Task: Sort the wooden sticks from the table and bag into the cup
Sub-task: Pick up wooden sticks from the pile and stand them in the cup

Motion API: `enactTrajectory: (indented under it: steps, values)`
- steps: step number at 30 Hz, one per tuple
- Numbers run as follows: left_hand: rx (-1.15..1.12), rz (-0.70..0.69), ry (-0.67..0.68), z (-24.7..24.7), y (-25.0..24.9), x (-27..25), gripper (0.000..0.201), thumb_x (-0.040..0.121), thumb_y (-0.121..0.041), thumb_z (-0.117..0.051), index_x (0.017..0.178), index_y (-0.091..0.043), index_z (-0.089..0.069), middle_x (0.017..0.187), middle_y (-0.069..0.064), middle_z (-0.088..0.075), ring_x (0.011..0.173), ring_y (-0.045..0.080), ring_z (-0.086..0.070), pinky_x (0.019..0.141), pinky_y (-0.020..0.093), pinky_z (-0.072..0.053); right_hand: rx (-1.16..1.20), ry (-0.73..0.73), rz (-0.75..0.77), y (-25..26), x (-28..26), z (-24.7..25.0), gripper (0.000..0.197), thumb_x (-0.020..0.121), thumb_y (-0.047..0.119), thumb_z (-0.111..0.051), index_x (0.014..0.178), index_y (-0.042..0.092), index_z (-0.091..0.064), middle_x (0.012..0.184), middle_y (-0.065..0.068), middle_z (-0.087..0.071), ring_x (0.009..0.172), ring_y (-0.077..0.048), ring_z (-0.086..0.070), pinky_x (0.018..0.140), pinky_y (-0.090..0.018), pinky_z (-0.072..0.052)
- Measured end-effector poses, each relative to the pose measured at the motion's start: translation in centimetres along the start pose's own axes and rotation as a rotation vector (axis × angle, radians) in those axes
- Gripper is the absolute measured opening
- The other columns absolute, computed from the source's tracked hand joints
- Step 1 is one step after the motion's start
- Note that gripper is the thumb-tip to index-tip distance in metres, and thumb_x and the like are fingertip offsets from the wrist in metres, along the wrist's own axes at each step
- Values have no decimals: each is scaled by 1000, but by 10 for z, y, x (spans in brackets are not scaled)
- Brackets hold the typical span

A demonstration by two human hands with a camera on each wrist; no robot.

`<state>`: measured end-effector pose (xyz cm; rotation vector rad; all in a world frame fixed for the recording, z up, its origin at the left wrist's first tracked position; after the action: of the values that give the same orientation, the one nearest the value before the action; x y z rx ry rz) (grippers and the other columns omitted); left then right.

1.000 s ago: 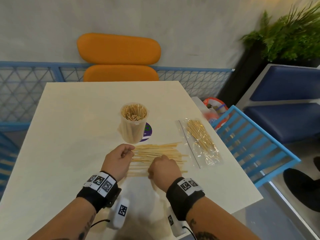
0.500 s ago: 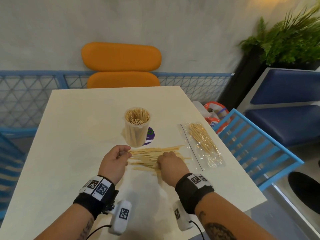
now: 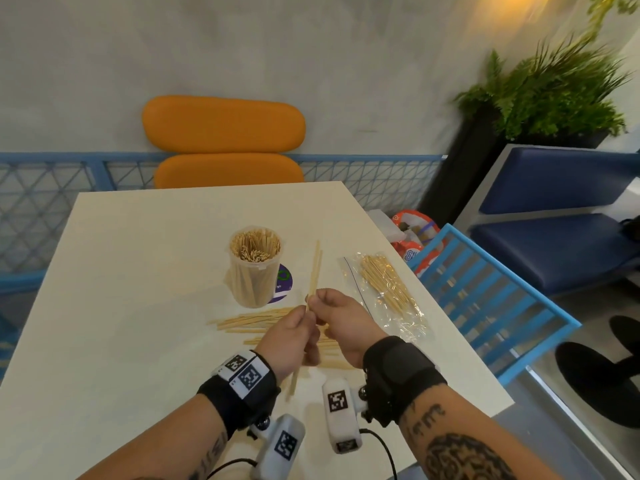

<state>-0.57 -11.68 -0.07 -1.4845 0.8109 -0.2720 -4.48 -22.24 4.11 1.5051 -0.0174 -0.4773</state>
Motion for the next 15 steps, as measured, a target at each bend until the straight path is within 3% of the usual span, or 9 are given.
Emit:
enactTrajectory:
  steps: [3,5,7,9,11,15]
  values:
    - [-17,46,18,-1,4,2,20,106,-14,-37,91,-10,-51,63,0,-39,47,12,-29,46,22,-25,-20,1,9,-2,3,8,12,98,17,-60,94,8,-56,79,-9,-55,65,-12,-52,62,-15,-44]
    - [-20,95,49,-1,8,3,19,105,-14,-38,91,-10,-50,59,-3,-38,46,11,-26,45,21,-20,-45,-71,20,1,7,13,19,95,20,-65,111,12,-57,100,-3,-65,78,-11,-61,72,-21,-47]
    - [6,130,81,0,13,1,22,107,-18,-38,90,-10,-50,58,-3,-38,45,11,-26,45,21,-20,-76,-186,90,6,14,19,45,96,23,-65,135,25,-43,121,6,-61,91,-9,-65,82,-28,-54]
    - [41,136,118,-1,16,1,24,107,-19,-37,90,-10,-51,58,-3,-38,45,11,-26,46,21,-20,-129,-235,174,13,20,21,50,99,22,-59,143,30,-34,124,9,-57,91,-10,-66,81,-28,-56]
    - [67,128,131,-2,17,1,22,106,-17,-38,90,-9,-51,57,-3,-38,45,12,-27,46,21,-21,-231,-220,174,15,26,20,35,103,22,-50,137,26,-43,119,7,-60,87,-11,-68,76,-27,-57]
    - [24,113,90,2,13,6,13,100,-11,-44,89,-7,-50,57,-1,-35,48,16,-31,49,26,-26,-374,-170,156,9,32,18,25,103,17,-43,112,18,-67,104,1,-70,83,-20,-72,84,-45,-58]
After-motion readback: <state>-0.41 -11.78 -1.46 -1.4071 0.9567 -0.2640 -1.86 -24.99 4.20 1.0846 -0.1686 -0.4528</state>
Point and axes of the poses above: each hand's wrist, its own x-axis towards the middle knuckle, its own z-axis out of the back of the hand, y = z × x, the point moved 3 cm from there along x, towards the middle knuckle
